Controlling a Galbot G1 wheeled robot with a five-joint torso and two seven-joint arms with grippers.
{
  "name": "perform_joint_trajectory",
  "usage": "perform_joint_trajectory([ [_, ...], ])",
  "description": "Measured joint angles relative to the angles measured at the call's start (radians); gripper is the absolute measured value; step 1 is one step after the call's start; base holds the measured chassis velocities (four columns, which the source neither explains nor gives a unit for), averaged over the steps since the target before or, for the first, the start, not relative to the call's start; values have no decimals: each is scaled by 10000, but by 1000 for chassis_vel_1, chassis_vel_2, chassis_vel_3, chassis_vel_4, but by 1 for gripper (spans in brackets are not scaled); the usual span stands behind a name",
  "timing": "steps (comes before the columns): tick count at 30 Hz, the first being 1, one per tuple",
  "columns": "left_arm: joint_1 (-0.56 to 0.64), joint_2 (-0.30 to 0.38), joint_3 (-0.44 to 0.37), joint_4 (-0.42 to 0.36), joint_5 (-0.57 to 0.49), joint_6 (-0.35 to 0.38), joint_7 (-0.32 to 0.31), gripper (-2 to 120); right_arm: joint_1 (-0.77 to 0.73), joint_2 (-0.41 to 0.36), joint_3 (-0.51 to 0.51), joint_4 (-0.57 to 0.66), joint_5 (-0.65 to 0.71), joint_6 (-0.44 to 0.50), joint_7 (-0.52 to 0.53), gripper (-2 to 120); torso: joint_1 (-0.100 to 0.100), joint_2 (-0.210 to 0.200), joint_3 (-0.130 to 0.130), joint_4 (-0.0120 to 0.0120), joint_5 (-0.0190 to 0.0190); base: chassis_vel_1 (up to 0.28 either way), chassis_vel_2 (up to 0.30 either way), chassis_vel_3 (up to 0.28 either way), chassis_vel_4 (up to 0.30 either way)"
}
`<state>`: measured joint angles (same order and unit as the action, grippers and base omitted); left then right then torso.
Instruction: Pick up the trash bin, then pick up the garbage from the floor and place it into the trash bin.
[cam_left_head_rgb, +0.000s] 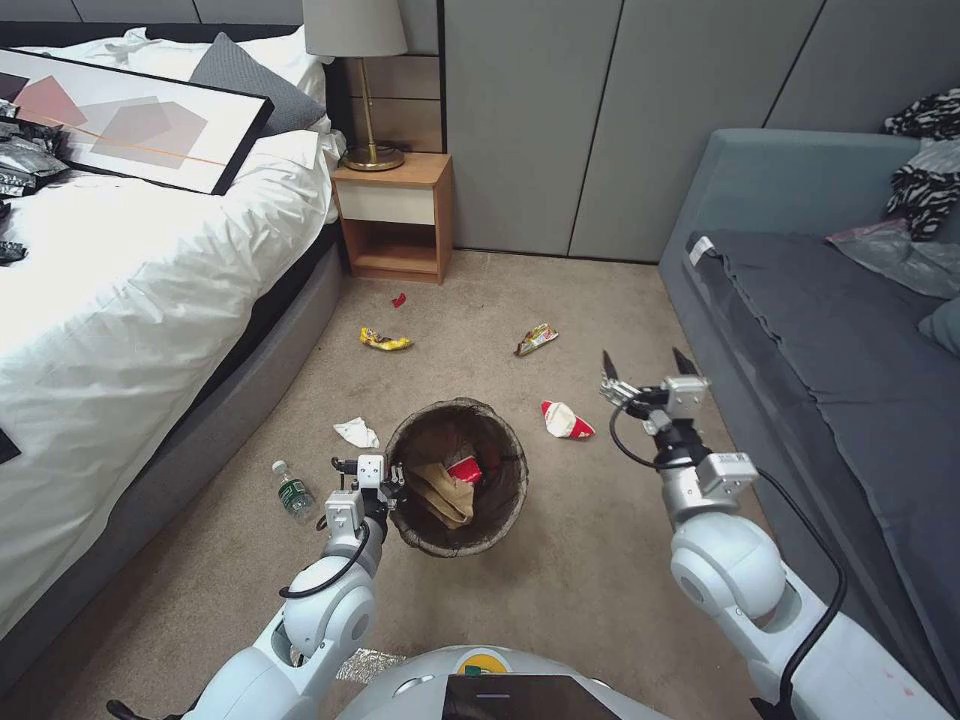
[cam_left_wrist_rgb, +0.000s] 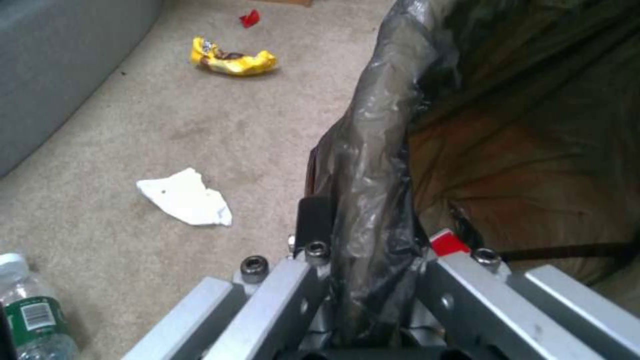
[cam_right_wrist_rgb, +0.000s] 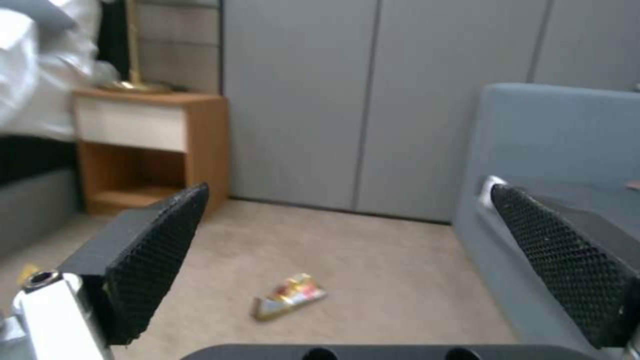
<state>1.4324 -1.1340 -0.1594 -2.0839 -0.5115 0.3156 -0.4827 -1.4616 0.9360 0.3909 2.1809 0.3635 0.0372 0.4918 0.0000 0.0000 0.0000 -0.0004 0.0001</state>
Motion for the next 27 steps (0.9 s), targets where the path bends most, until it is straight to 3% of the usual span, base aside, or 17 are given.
perform_joint_trajectory([
  [12,-34,-58,-69,60,39,-83,-41,2,-1432,745,323,-1331,-1239,1257,-405,100,0,0,0,4,-1,0,0,0,0],
  [27,-37,-71,-69,36,39,-102,-79,2,-1591,1134,115,-1549,-1588,1541,-514,100,0,0,0,3,-2,-3,1,1,-1],
])
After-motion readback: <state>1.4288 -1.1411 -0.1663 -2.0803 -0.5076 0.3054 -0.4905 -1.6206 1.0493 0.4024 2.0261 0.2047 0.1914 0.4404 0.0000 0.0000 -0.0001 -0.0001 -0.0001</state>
